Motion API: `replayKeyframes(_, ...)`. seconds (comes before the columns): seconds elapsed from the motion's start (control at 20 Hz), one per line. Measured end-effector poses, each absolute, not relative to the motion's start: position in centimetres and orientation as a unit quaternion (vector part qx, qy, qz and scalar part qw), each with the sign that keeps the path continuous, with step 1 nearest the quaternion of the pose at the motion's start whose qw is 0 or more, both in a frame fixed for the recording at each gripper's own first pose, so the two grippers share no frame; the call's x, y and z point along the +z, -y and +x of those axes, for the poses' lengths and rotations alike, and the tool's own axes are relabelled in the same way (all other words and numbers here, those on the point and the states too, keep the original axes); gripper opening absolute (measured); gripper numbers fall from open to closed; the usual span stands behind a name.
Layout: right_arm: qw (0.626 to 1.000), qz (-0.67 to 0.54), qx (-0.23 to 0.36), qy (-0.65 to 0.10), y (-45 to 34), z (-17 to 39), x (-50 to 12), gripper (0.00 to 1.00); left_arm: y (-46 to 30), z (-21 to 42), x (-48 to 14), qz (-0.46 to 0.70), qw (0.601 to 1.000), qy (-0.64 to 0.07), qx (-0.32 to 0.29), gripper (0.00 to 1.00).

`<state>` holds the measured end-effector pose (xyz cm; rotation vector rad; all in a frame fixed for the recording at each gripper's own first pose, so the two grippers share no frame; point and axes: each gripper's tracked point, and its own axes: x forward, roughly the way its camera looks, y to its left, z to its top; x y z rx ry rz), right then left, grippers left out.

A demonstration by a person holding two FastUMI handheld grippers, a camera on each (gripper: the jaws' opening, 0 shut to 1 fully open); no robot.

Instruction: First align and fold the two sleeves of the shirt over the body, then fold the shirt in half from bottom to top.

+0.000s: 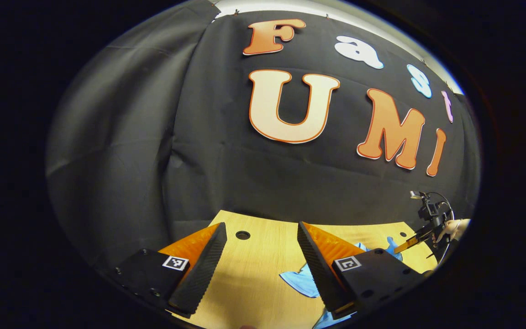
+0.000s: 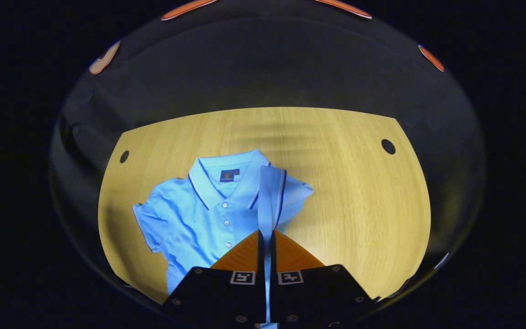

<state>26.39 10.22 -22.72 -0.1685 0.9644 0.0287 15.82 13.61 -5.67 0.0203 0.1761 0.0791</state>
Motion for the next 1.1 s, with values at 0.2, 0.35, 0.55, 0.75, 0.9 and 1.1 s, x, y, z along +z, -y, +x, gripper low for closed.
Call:
replayKeyframes(0.2,0.876,-0.085,0.064,-0.471,-14.8,25.5,-24.4,0.04,-15.0,15.9,-6.1,0.006,0.995,-0.095,0.041,1.0)
replayKeyframes(0.35,0.867,-0.066,0.104,-0.484,-18.2,24.3,-25.2,0.07,-15.6,16.0,-6.7,0.002,0.994,-0.103,0.042,1.0)
replayKeyframes(0.55,0.87,-0.022,0.134,-0.475,-21.2,24.0,-24.5,0.18,-15.4,16.3,-7.0,-0.001,0.993,-0.108,0.041,1.0)
replayKeyframes(0.75,0.882,-0.037,0.121,-0.454,-20.0,23.8,-23.1,0.66,-14.2,16.8,-8.1,-0.008,0.992,-0.119,0.037,1.0)
replayKeyframes(0.9,0.896,-0.037,0.117,-0.426,-19.4,23.9,-21.1,0.98,-12.7,17.4,-8.9,-0.008,0.991,-0.128,0.031,1.0)
replayKeyframes(1.1,0.91,-0.017,0.112,-0.398,-18.4,23.1,-18.5,0.99,-11.9,18.5,-10.4,0.019,0.987,-0.148,0.054,1.0)
